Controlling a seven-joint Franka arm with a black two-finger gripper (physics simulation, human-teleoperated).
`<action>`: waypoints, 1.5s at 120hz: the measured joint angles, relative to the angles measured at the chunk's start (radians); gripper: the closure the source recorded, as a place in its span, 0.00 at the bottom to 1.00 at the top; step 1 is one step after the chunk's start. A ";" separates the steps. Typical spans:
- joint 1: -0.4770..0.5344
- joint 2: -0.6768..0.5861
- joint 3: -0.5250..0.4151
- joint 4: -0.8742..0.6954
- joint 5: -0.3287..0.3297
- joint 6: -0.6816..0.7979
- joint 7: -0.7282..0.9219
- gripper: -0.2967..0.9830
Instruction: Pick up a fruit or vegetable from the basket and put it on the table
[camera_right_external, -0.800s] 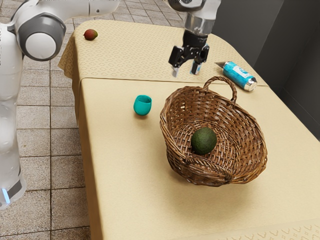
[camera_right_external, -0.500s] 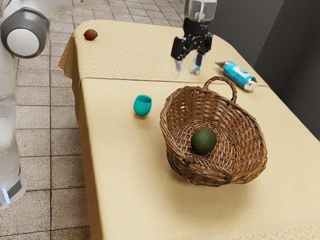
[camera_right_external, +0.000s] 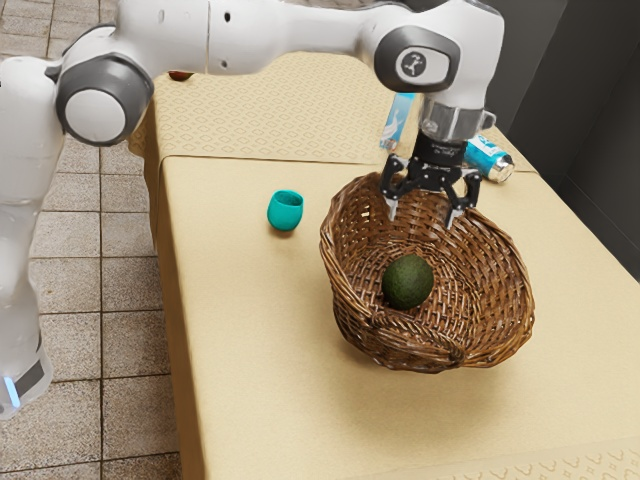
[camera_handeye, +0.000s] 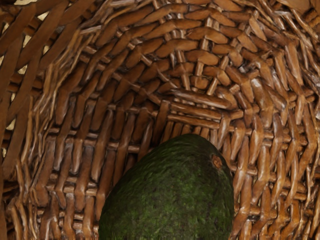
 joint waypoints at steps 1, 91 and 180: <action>-0.004 0.001 0.000 -0.002 0.000 0.003 0.008 0.23; -0.058 -0.006 0.008 -0.244 -0.012 0.275 0.412 0.23; -0.280 0.077 -0.015 0.128 0.102 0.425 0.401 0.42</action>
